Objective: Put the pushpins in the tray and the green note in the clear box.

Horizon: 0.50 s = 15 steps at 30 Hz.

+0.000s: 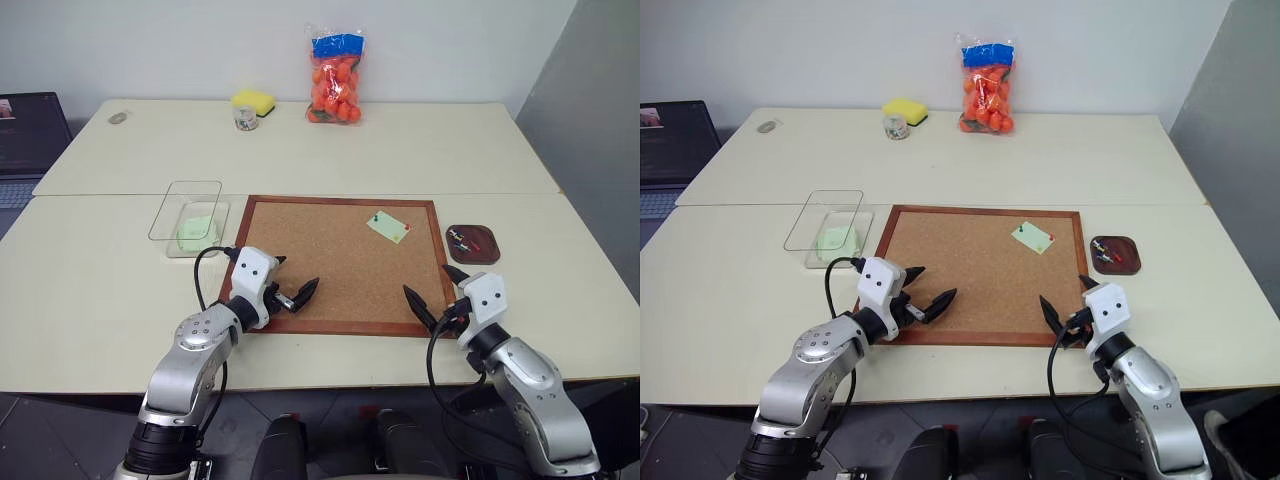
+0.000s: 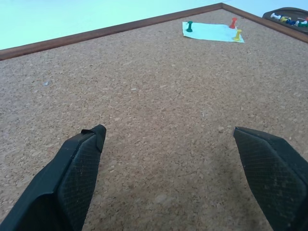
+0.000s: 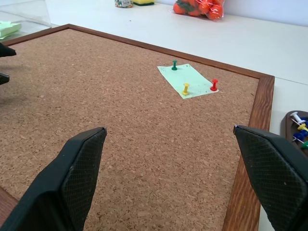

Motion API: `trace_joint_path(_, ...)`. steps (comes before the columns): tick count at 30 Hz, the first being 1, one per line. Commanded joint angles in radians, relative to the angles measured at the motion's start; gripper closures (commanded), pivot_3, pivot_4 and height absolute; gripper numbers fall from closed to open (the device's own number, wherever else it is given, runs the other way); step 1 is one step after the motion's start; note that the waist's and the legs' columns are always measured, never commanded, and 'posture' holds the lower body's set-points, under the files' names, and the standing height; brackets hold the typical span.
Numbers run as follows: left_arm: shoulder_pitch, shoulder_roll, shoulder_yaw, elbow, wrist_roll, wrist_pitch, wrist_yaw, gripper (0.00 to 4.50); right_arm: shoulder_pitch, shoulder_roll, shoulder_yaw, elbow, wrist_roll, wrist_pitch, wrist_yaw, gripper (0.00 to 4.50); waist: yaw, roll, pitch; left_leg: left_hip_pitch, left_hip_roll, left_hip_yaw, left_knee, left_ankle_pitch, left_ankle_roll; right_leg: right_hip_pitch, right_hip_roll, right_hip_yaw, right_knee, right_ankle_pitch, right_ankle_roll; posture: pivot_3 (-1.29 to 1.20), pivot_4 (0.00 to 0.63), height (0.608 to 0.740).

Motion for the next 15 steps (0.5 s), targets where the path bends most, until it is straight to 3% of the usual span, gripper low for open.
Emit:
trace_joint_path(1, -0.018, 0.002, 0.021, -0.026, -0.029, -0.025, -0.026, 0.00, -0.020, -0.007, -0.014, -0.016, 0.008, -0.019, 0.006, 0.01, 0.000, 0.000, 0.000, 0.000, 0.000, 0.000, 0.000, 0.000, 0.000, 0.000, 0.000, 0.000, 0.000, 0.000, 0.000, 0.00, 0.150, 0.740)
trace_joint_path(15, -0.101, 0.041, 0.067, 0.048, -0.021, -0.050, -0.038, 0.00, -0.050, -0.013, 0.002, 0.002, -0.001, -0.025, 0.022, 0.01, 0.000, 0.000, 0.000, 0.000, 0.000, 0.000, 0.000, 0.000, 0.000, 0.000, 0.000, 0.000, 0.000, 0.000, 0.000, 0.00, 0.150, 0.740)
